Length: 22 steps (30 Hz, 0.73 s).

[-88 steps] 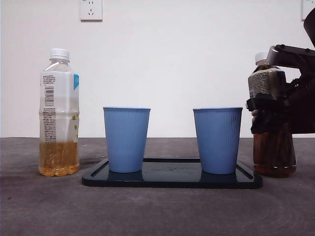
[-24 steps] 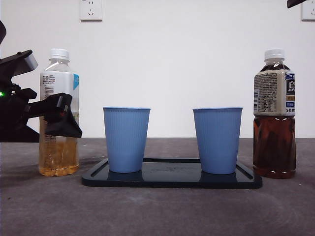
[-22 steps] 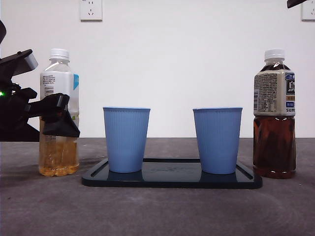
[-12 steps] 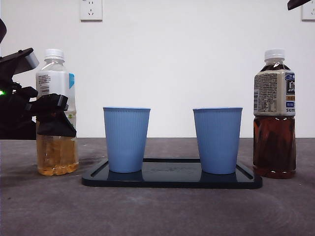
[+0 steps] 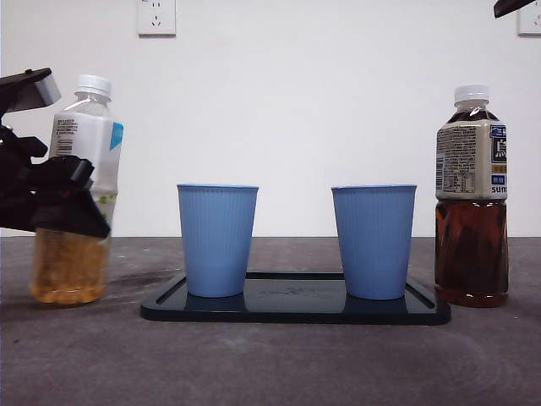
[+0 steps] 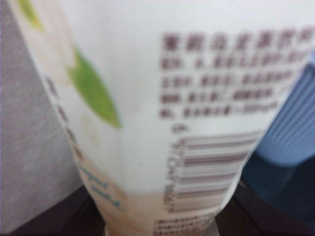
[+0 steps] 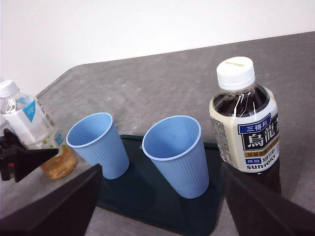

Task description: Pour the drink into the cup

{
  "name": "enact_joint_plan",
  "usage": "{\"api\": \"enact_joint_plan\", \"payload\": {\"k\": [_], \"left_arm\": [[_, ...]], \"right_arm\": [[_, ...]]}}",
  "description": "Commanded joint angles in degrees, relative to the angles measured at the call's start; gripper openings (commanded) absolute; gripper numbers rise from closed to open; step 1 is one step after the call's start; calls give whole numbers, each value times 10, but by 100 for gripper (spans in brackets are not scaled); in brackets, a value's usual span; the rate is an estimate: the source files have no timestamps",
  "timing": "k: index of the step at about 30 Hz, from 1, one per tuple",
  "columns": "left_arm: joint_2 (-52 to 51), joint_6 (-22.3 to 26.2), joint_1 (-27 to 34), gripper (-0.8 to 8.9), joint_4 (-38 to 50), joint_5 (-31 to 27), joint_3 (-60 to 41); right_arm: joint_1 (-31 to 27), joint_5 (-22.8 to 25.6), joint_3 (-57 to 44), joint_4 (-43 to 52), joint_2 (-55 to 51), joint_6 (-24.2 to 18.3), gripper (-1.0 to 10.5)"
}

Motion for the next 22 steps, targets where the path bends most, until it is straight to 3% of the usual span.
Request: {"api": "enact_joint_plan", "payload": {"k": [1, 13, 22], "left_arm": [[-24, 73, -1, 216, -70, -20, 55], [-50, 266, -7, 215, -395, -99, 258], [-50, 412, -37, 216, -522, -199, 360]], "right_arm": [[3, 0, 8, 4, 0, -13, 385], [3, 0, 8, -13, 0, -29, 385], [3, 0, 8, -15, 0, -33, 385]]}}
